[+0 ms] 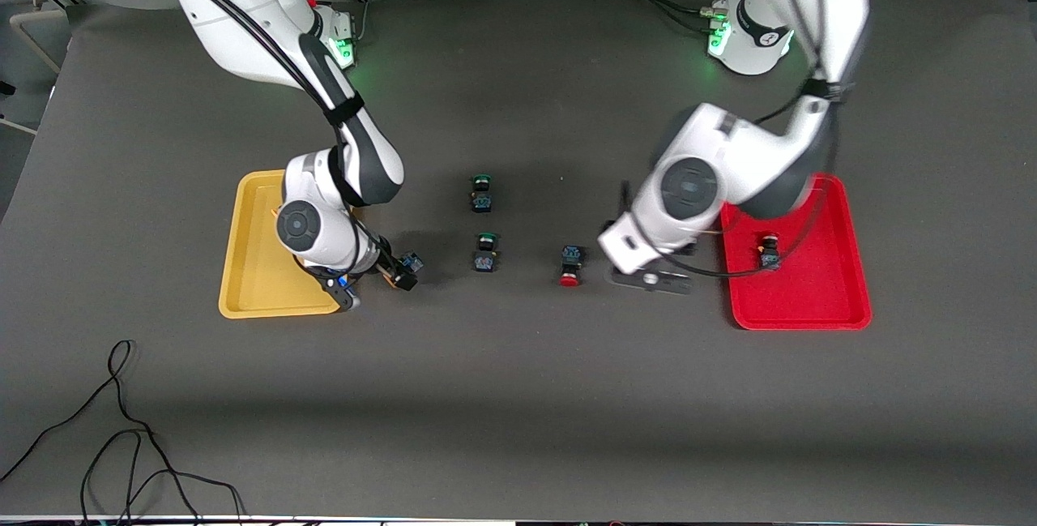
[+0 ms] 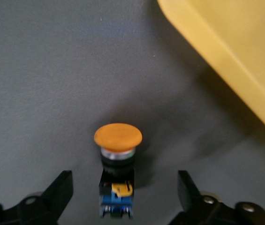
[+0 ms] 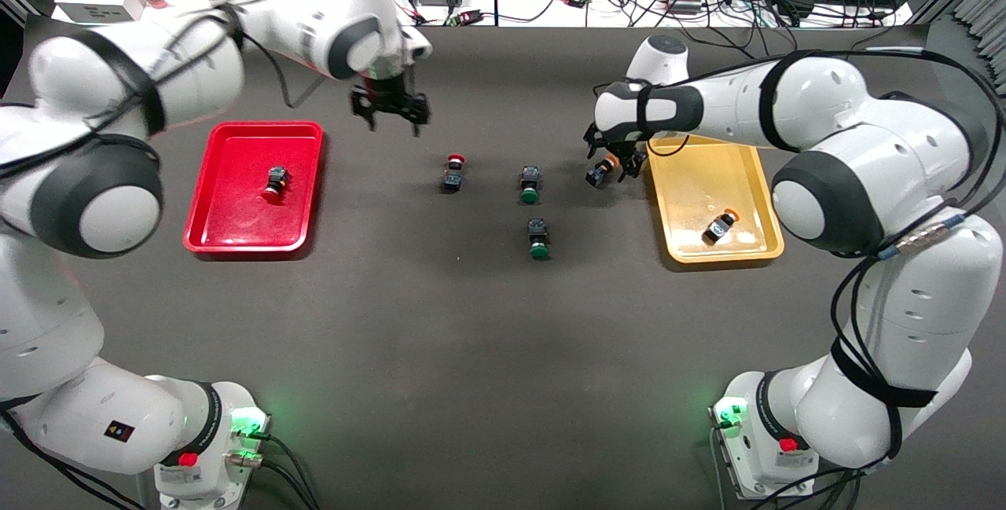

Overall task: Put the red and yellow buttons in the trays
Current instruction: 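Grasp another orange button with the right gripper while the left gripper grasps red, then place the orange button in the yellow tray with the right gripper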

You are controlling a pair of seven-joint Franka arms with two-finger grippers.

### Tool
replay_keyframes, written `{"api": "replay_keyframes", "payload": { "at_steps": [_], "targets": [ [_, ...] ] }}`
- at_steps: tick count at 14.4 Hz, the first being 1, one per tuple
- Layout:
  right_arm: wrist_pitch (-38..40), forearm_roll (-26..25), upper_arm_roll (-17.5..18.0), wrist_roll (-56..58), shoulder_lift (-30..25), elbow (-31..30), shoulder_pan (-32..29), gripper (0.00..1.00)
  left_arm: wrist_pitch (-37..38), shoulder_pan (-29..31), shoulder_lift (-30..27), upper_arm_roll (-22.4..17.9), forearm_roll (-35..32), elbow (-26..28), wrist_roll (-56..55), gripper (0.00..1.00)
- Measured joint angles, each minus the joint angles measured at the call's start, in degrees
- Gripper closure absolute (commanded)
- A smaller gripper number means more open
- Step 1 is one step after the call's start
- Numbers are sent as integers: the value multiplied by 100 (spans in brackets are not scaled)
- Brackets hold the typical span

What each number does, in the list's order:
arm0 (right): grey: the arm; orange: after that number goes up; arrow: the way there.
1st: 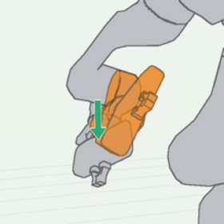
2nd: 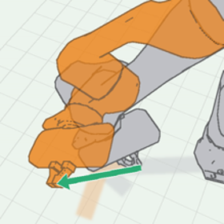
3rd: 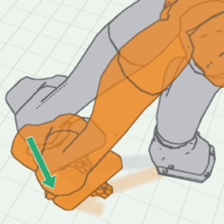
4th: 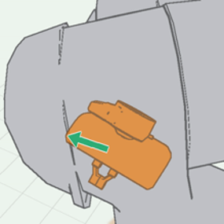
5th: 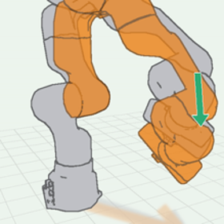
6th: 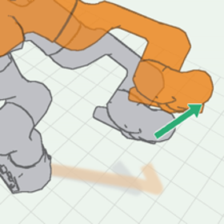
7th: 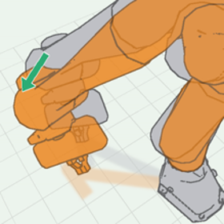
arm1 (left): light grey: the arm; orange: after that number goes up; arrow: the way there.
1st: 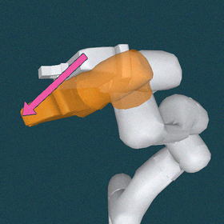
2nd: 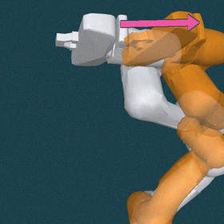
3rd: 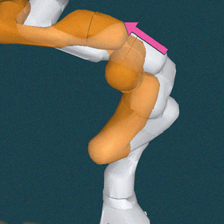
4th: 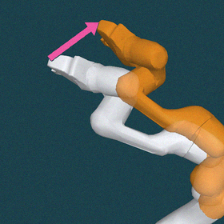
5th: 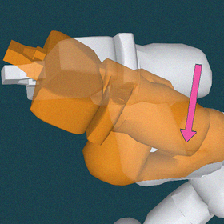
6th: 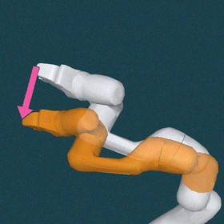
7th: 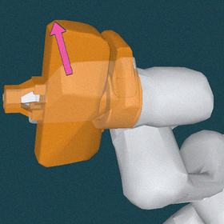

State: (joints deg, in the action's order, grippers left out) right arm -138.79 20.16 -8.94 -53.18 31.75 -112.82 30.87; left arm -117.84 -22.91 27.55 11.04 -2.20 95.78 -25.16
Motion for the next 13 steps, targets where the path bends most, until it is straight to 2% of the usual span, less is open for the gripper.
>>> {"api": "replay_keyframes", "payload": {
  "at_steps": [1,2,3,6,10,11,13],
  "targets": [
    [-90,2,11,-2,57,4,-4,68,-200,-200,119,-1,0,-20,-229,0],
    [-127,2,26,-2,87,6,-6,92,-418,-385,238,-3,0,-29,-433,0],
    [-152,3,41,-4,96,7,-6,100,-658,-542,358,-5,-1,-30,-629,0],
    [-124,6,49,-19,73,60,-16,100,-1317,-747,735,-27,-8,-31,-859,0],
    [686,8,12,-11,-321,207,-211,100,-1751,-759,1255,-46,-247,-34,-946,1],
    [988,7,-29,16,-513,234,-283,100,-1833,-761,1339,-49,-297,-37,-998,15],
    [1564,3,-296,255,-928,264,-343,100,-1915,-764,1436,-52,-331,-41,-1114,68]
  ]
}}
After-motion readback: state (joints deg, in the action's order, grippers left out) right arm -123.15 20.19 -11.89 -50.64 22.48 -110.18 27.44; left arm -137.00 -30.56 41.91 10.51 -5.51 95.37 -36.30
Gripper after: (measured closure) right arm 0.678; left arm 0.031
